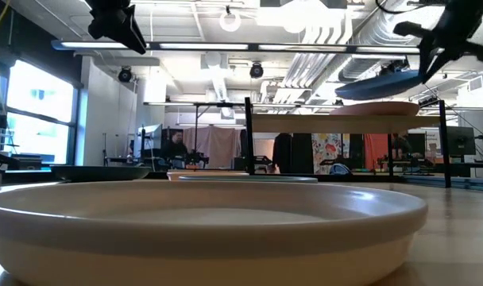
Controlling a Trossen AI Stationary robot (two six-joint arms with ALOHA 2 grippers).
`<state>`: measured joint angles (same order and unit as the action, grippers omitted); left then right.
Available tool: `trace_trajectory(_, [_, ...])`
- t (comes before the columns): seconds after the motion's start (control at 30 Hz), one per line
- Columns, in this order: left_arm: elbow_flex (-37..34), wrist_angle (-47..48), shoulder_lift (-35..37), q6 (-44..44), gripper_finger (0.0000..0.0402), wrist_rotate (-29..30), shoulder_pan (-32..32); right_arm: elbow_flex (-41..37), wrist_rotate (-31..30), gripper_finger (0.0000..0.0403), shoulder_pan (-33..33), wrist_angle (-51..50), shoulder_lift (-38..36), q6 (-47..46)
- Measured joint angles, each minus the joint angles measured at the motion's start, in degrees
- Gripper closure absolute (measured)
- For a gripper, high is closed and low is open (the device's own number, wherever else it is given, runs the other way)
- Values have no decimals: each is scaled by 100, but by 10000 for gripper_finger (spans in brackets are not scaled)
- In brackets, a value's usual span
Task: Place and stack plates onto a shelf
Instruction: Stack the blue plate on top of the pink plate on the shelf
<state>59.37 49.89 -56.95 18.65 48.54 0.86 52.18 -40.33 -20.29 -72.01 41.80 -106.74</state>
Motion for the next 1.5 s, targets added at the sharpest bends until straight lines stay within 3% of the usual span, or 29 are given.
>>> trace_trajectory(0.37, [-2, 0, 0, -182, 281, -208, 0, -205, -101, 403, -397, 755, 463, -75])
trace_trajectory(0.53, [-2, 0, 0, -203, 281, -210, 0, -205, 162, 403, -533, 787, 689, 14])
trace_trajectory(1.03, [-2, 2, 0, -201, 281, -210, 0, -205, 181, 402, -533, 829, 800, 28])
trace_trajectory(1.5, [-2, 2, 0, -197, 281, -210, 0, -205, 290, 308, -533, 951, 794, 170])
